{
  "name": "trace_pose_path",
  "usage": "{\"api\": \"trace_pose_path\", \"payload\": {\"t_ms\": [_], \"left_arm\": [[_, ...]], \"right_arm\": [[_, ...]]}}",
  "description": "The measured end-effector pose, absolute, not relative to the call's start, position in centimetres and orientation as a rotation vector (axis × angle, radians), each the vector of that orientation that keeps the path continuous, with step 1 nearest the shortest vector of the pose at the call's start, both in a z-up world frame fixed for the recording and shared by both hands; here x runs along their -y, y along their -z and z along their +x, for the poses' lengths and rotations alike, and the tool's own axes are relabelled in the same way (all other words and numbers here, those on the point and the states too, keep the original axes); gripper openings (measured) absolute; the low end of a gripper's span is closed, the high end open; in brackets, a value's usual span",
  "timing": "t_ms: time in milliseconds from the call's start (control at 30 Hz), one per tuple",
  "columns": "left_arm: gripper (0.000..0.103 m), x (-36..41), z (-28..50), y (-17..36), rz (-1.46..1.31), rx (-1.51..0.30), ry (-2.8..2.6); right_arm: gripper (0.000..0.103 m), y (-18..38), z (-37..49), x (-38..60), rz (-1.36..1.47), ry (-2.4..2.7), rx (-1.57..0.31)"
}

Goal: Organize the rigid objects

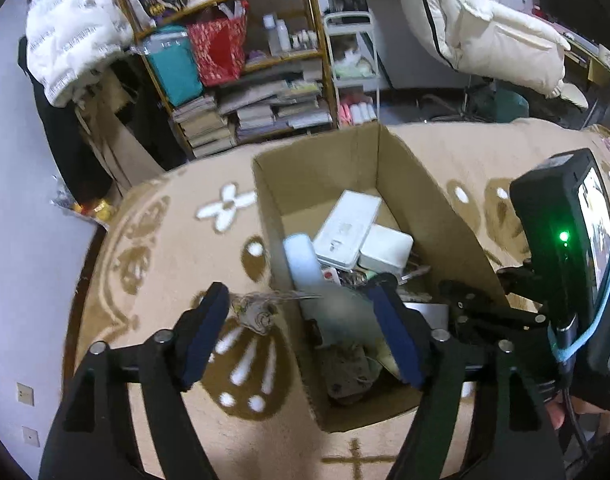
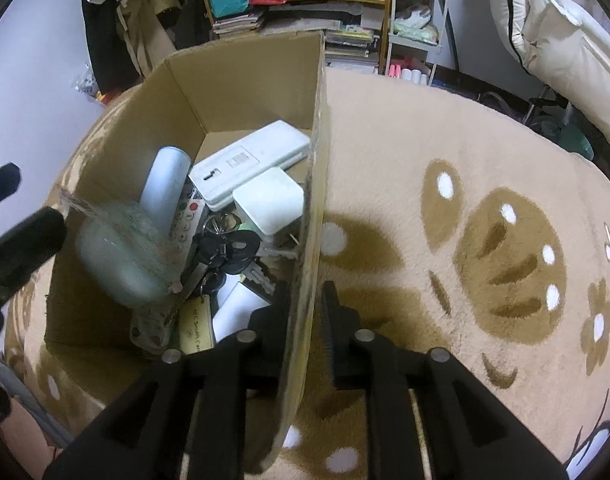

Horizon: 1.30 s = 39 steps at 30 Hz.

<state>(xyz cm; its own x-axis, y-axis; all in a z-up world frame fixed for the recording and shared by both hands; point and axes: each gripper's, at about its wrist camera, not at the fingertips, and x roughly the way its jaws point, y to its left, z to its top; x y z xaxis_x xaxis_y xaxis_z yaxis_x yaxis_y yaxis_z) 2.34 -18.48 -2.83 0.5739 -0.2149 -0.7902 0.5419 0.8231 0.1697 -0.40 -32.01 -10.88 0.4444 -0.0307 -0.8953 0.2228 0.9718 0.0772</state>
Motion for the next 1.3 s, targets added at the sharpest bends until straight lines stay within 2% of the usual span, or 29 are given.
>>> {"api": "trace_pose_path", "payload": {"t_ms": [133, 200, 267, 333, 467, 600, 700, 933, 1300], "left_arm": [[0.087, 17.1, 2.1, 1.6, 0.411, -0.842, 0.440], [0.090, 16.0, 2.0, 1.0, 0.391, -0.834, 0.432], [0.095, 14.5, 1.8, 0.3, 0.367, -0.827, 0.415], [0.098, 13.4, 1.4, -0.2, 0.348, -0.813, 0.396], [0.099, 10.7, 0.2, -1.4, 0.317, -0.760, 0.346], [0.099, 8.8, -1.1, -2.0, 0.294, -0.743, 0.339], [0.099, 7.5, -2.3, -2.3, 0.281, -0.720, 0.322], [0.099, 5.1, -5.6, -2.5, 0.263, -0.685, 0.296], [0.099, 3.3, -8.7, -2.0, 0.286, -0.643, 0.273]], "right_arm": [[0.038, 9.2, -1.6, 32.3, 0.208, 0.172, -1.055], [0.048, 8.2, -2.2, 32.5, 0.212, 0.178, -1.028], [0.063, 7.2, -2.9, 32.4, 0.212, 0.182, -0.997], [0.067, 6.2, -3.6, 32.3, 0.214, 0.186, -0.967], [0.083, 4.3, -5.5, 31.8, 0.226, 0.183, -0.913], [0.091, 2.3, -7.2, 31.1, 0.224, 0.175, -0.851], [0.103, 1.2, -8.4, 30.5, 0.221, 0.165, -0.804], [0.103, -0.8, -11.7, 28.5, 0.177, 0.159, -0.675], [0.103, -0.9, -14.3, 27.1, 0.202, 0.115, -0.636]]}}
